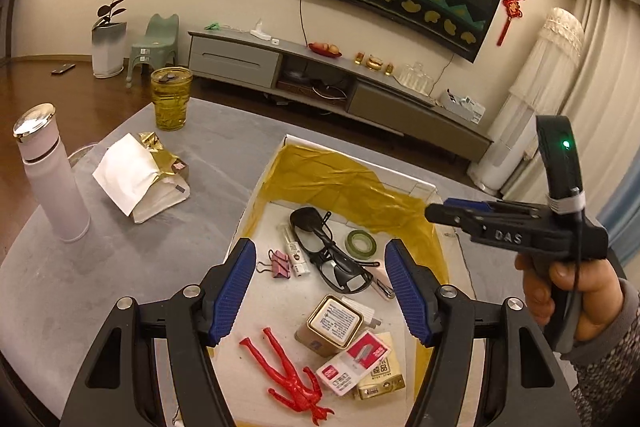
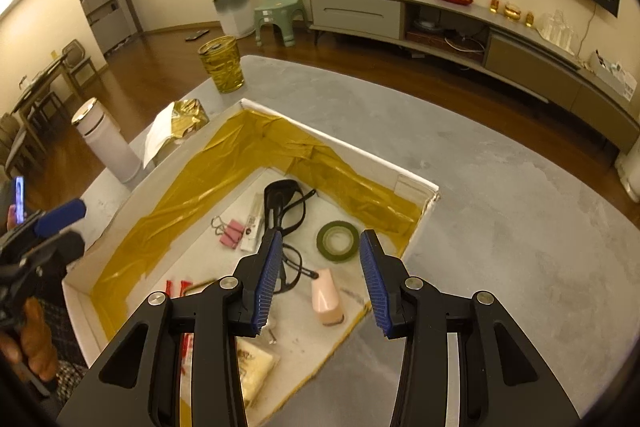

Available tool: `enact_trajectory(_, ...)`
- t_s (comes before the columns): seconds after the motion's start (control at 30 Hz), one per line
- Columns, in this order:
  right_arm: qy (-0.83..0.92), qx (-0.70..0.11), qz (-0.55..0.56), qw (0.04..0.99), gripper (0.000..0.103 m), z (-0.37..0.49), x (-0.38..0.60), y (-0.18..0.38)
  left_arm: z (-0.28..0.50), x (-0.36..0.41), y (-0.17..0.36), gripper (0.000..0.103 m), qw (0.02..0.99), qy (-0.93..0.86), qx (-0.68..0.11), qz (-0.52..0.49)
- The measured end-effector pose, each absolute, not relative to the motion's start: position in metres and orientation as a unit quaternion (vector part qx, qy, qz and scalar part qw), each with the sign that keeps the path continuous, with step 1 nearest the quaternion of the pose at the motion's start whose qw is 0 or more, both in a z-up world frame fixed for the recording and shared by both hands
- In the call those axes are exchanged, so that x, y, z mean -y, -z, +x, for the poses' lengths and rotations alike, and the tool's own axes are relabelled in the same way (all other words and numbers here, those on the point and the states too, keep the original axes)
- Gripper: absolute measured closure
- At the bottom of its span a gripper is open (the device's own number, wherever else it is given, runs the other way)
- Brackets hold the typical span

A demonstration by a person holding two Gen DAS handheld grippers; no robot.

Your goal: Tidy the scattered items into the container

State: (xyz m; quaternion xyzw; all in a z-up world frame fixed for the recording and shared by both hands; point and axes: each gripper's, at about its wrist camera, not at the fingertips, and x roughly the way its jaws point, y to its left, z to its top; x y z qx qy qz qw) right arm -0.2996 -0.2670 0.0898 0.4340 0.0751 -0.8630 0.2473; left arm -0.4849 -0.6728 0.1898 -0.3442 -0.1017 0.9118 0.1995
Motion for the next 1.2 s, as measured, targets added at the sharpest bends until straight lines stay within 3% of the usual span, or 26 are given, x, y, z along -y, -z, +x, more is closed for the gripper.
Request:
enact_trajectory(0.5,0.833,-0.213,0.414,0.299,0.058,-0.219,0.288,-0.118,-0.429,0.641,-0.223,0.035,0.243,-0.916,0.008,-0.318)
enact_trajectory(0.77,0.818,-0.304,0.402,0.276,0.058,-0.172,0.289,-0.113,-0.382,0.636,-0.233,0.035,0.252,-0.915,0.015,-0.313)
enact_trajectory(1.2,0.803,-0.345,0.414,0.254,0.058,-0.138,0.289,-0.11,-0.353,0.625,-0.227,0.035,0.247,-0.916,-0.008,-0.317)
